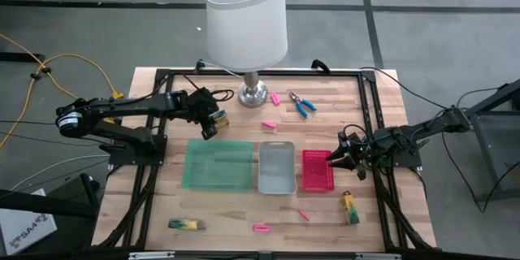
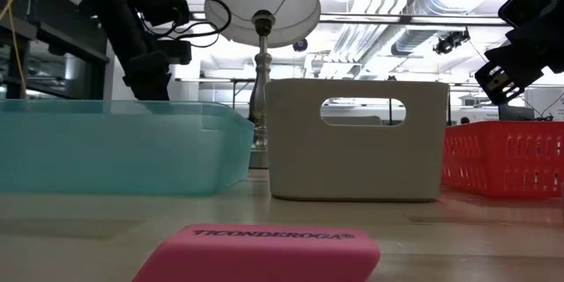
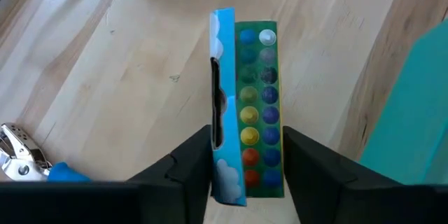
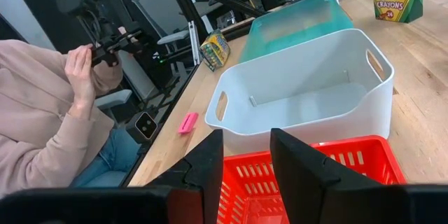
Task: Pick & Place School Supplies
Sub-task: Put the yellow box of crayons into the green bin
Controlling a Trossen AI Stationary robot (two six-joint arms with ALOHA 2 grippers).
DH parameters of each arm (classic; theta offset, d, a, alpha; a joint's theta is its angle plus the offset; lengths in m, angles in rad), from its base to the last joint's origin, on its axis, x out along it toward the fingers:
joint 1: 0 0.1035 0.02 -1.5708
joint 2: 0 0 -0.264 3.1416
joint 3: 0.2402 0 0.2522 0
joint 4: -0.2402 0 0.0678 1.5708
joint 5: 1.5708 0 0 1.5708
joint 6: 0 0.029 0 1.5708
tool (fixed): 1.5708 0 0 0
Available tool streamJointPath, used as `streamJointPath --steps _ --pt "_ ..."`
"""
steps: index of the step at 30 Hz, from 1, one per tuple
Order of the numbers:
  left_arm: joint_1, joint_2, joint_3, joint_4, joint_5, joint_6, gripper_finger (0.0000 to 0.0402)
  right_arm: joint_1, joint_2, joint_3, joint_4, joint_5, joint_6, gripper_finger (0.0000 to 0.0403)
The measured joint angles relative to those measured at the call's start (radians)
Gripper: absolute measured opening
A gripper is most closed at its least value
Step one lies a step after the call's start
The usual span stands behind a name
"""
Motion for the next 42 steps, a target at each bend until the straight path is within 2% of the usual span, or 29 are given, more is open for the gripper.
streamJointPath --steps 8,19,30,34,42 --pt "0.0 0.0 0.0 0.0 0.0 -0.002 0.0101 0.0 0.0 0.0 0.0 0.0 0.0 0.0111" --pt "0.0 -0.011 0.001 -0.004 -0.006 0.022 0.0102 0.0 0.0 0.0 0.0 0.0 0.0 0.0111" --pt "0.0 -0.078 0.004 -0.008 -0.022 0.036 0.0099 0.0 0.0 0.0 0.0 0.0 0.0 0.0111" --pt "0.0 -0.117 0.031 -0.081 -0.019 0.03 0.0099 0.0 0.0 0.0 0.0 0.0 0.0 0.0111" --pt "-0.028 -0.15 0.198 -0.295 -0.019 0.043 0.0098 0.0 0.0 0.0 0.0 0.0 0.0 0.0111"
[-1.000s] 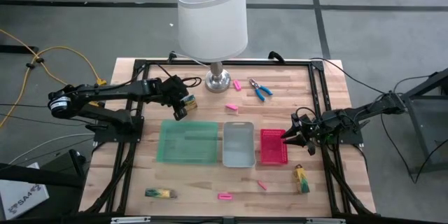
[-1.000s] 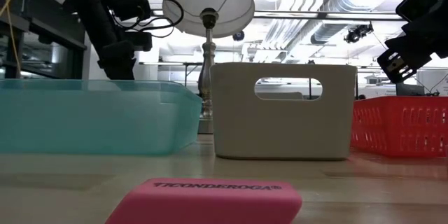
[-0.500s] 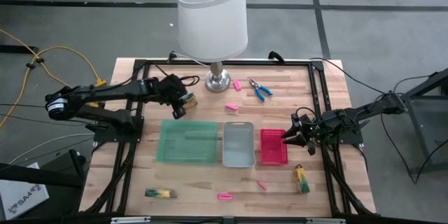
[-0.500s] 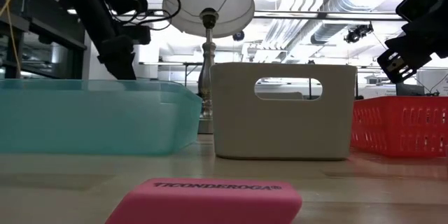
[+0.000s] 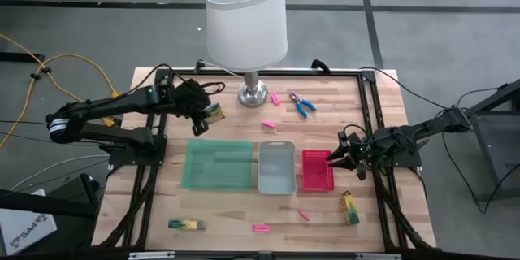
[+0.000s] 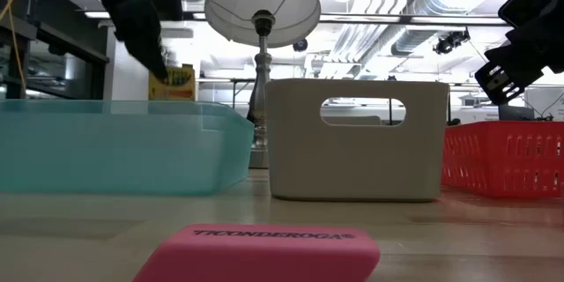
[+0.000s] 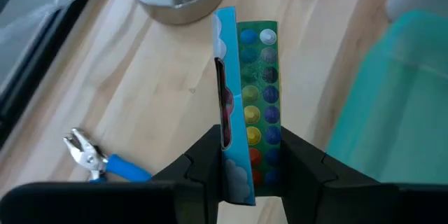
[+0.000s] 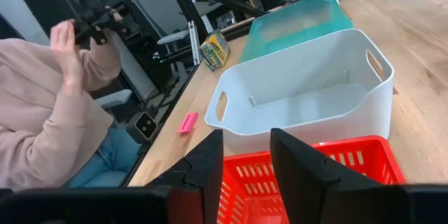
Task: Pick & Place School Supplies
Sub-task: Put the yellow box of crayons into the green bin
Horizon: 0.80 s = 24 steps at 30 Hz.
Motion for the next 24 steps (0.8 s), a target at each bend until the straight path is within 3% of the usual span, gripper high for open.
streamJointPath --steps 9,16,24 --pt "-0.114 -0.02 0.107 -0.14 0.001 0.0 0.0098 0.0 0.0 0.0 0.0 0.0 0.0 0.0111" --pt "-0.27 -0.068 0.109 -0.15 0.0 -0.077 0.0098 0.0 0.0 0.0 0.0 0.0 0.0 0.0111" --pt "-0.445 -0.028 0.109 -0.116 -0.01 -0.148 0.0098 0.0 0.0 0.0 0.0 0.0 0.0 0.0111"
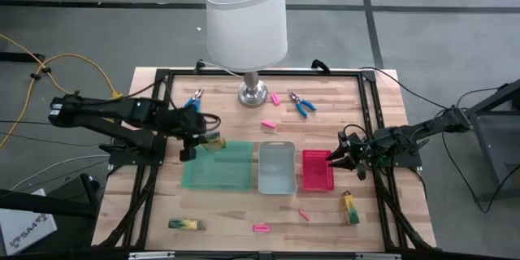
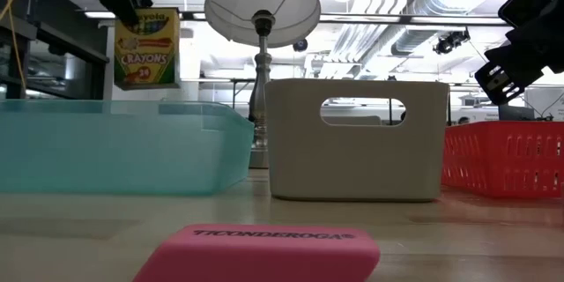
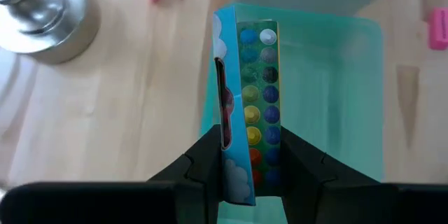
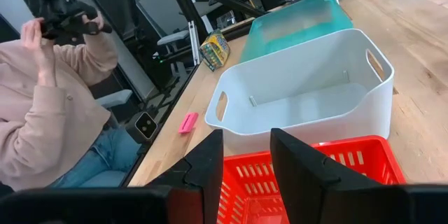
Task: Pick & Place School Supplies
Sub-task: Put the yellow box of crayons into the green bin
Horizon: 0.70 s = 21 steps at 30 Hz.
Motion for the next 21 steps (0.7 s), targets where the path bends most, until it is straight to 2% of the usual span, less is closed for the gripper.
streamJointPath --steps 4,12,21 --pt "-0.049 0.046 0.0 0.043 -0.023 0.0 0.0098 0.0 0.0 0.0 0.0 0.0 0.0 0.0111" --pt "-0.051 0.171 0.0 0.113 -0.023 0.043 0.0098 0.0 0.0 0.0 0.0 0.0 0.0 0.0111" --pt "-0.005 0.298 0.0 0.213 0.055 0.106 0.0098 0.0 0.0 0.0 0.0 0.0 0.0 0.0111"
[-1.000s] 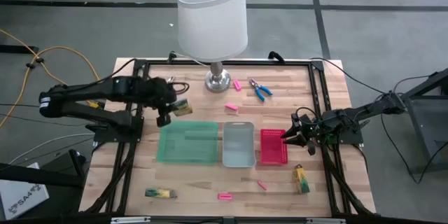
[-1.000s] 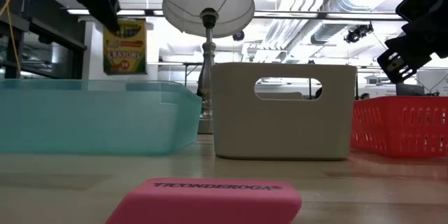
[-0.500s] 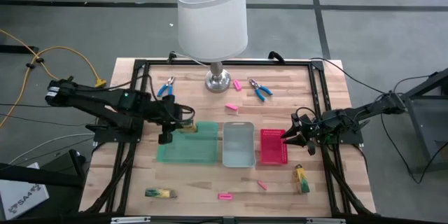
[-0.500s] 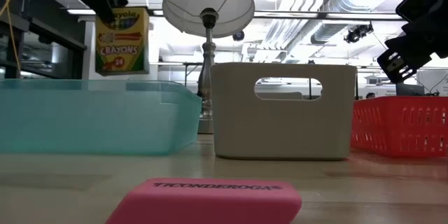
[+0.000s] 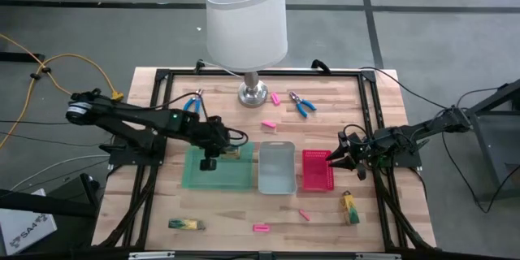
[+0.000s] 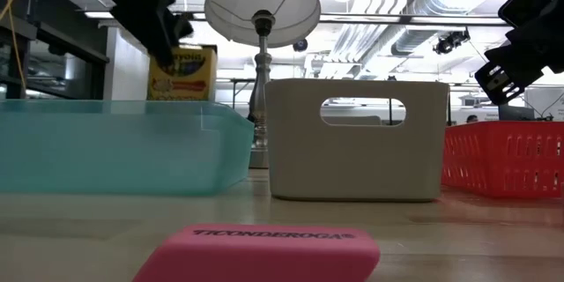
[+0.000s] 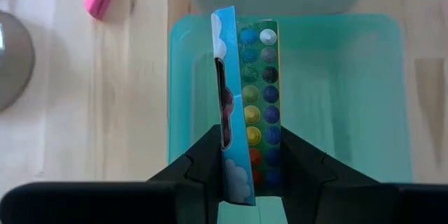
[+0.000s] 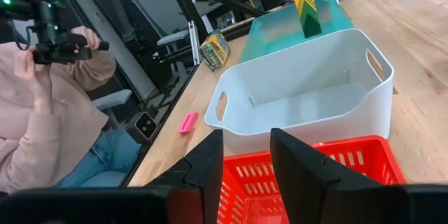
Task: Pick & Place School Supplies
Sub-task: Put the yellow box of crayons into the green bin
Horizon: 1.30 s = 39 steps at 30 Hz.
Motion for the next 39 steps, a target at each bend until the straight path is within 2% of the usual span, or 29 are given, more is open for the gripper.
streamJointPath --steps 20,39 --pt "0.058 0.183 -0.001 0.13 0.04 0.052 0.0098 0.0 0.0 0.0 0.0 0.0 0.0 0.0111" --pt "0.069 0.205 -0.001 0.141 0.064 0.041 0.0124 0.0 0.0 0.0 0.0 0.0 0.0 0.0111"
